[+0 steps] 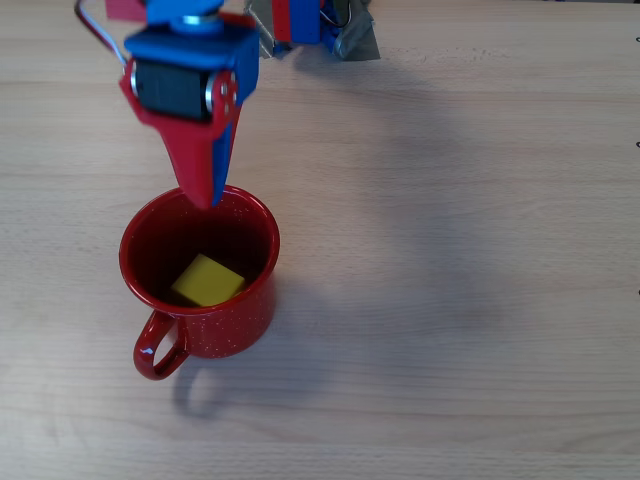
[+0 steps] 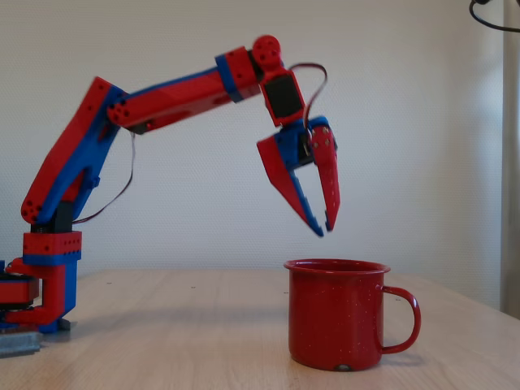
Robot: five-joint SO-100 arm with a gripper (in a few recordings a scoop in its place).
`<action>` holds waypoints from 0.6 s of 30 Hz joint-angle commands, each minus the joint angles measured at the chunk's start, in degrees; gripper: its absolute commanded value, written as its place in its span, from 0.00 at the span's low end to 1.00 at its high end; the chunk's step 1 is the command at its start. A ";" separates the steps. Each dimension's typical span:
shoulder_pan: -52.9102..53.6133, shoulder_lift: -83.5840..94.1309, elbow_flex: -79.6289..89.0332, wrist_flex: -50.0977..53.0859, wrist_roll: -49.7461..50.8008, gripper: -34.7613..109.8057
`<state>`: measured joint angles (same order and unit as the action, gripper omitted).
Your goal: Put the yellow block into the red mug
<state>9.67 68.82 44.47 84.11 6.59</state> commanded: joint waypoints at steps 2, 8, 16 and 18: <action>0.09 12.48 4.66 -3.43 -1.05 0.24; -1.67 25.22 18.72 -7.73 -2.11 0.24; -4.39 43.86 40.25 -15.29 -2.90 0.24; -5.10 48.25 45.18 -16.79 -3.25 0.24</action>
<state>4.75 109.60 87.80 69.17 3.52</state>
